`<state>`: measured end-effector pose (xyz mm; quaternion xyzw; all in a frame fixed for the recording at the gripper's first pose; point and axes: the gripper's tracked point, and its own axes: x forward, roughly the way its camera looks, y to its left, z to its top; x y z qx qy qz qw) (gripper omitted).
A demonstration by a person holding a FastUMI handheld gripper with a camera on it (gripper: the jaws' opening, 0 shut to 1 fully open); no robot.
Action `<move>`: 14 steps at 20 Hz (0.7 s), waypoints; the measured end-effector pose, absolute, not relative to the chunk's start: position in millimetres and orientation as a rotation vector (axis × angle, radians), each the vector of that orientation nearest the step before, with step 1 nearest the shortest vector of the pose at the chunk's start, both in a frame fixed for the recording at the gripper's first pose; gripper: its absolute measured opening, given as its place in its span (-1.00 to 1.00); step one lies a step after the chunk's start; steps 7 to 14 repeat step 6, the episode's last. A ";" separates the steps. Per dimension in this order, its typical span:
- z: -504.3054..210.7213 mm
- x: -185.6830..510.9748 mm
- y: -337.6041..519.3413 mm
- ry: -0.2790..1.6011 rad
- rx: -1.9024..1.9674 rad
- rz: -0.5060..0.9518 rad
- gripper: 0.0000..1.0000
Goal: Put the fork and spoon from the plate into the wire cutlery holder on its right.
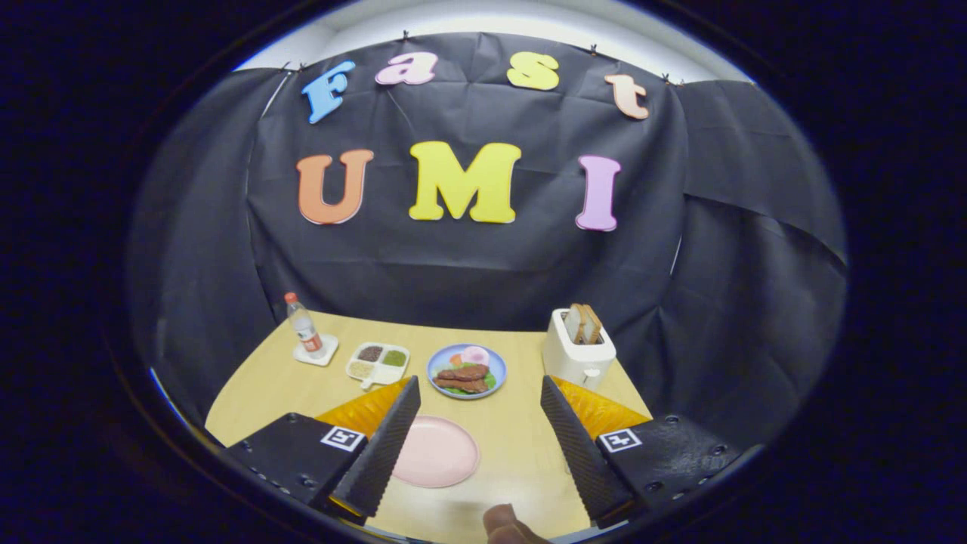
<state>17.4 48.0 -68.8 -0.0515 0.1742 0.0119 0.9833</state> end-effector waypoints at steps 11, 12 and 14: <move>-52.4 -15.2 74.1 0.226 -0.067 0.069 0.92; -52.4 -15.2 74.1 0.226 -0.067 0.069 0.92; -52.4 -15.2 74.1 0.226 -0.067 0.069 0.92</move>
